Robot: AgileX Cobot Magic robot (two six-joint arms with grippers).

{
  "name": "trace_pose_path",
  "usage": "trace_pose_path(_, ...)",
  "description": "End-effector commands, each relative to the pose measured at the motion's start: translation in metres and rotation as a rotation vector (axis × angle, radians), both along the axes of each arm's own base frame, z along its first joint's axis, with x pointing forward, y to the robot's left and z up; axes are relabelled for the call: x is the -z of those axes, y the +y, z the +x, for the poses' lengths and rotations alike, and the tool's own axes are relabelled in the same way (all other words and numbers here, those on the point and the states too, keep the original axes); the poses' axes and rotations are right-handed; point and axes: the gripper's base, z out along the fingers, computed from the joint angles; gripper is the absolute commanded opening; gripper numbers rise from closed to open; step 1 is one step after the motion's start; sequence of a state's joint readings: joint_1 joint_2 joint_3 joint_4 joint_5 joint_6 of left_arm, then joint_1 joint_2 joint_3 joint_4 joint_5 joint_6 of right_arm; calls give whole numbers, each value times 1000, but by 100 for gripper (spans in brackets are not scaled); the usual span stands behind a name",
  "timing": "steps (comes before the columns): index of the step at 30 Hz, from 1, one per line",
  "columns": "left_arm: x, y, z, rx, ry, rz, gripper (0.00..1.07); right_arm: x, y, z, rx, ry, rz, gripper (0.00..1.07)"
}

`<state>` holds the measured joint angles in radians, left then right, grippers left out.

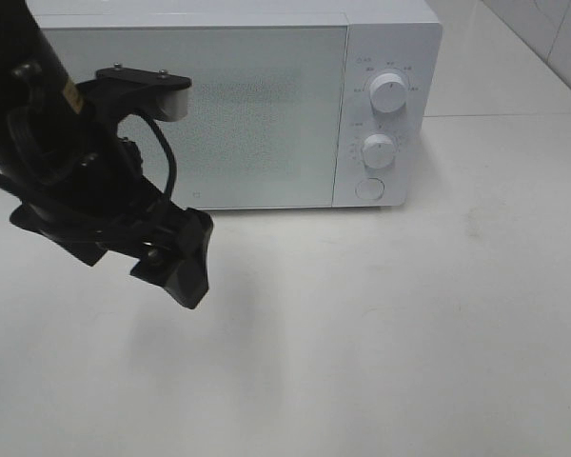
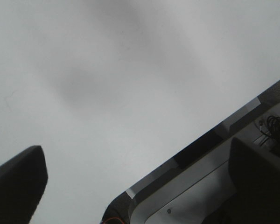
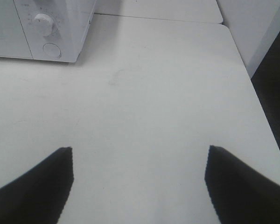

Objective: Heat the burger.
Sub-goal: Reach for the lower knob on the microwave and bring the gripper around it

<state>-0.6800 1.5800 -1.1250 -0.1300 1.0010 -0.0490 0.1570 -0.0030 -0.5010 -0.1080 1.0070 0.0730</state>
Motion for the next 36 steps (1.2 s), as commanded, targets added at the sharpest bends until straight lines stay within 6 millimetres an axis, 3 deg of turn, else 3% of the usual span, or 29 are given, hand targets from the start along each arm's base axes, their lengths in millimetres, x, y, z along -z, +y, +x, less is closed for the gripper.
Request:
trace_pose_path(1,-10,17,5,-52,5,6,99,0,-1,-4,8,-44,3,76)
trace_pose_path(5,-18,39,13,-115,5,7,99,0,-1,-4,8,-44,3,76)
trace_pose_path(7,-27,63,17,-168,3,5,99,0,-1,-4,8,-44,3,76)
trace_pose_path(9,-29,70,19,-180,3,7,99,0,-1,-4,8,-44,3,76)
trace_pose_path(10,-36,89,20,-231,0,6,99,0,-1,-4,8,-44,3,76)
trace_pose_path(11,-36,89,20,-231,0,6,99,0,-1,-4,8,-44,3,76)
trace_pose_path(13,-45,115,21,-306,0,8,99,0,-1,-4,8,-44,3,76)
trace_pose_path(14,-45,115,21,-306,0,8,99,0,-1,-4,8,-44,3,76)
trace_pose_path(15,-51,132,19,-358,-1,9,99,0,-1,-4,8,-44,3,76)
trace_pose_path(17,-54,139,17,-374,1,10,99,0,-1,-4,8,-44,3,76)
trace_pose_path(18,-61,153,12,-423,-8,12,99,0,-1,-4,8,-44,3,76)
trace_pose_path(19,-61,153,12,-423,-8,12,99,0,-1,-4,8,-44,3,76)
trace_pose_path(23,-78,186,-2,-553,-38,4,99,0,-1,-4,8,-44,3,76)
trace_pose_path(30,-100,198,-29,-614,-144,-18,99,0,-1,-4,8,-44,3,76)
trace_pose_path(34,-97,198,-44,-613,-153,-18,99,0,-1,-4,8,-44,3,76)
trace_pose_path(36,-84,197,-68,-611,-165,-5,99,0,-1,-4,8,-44,3,76)
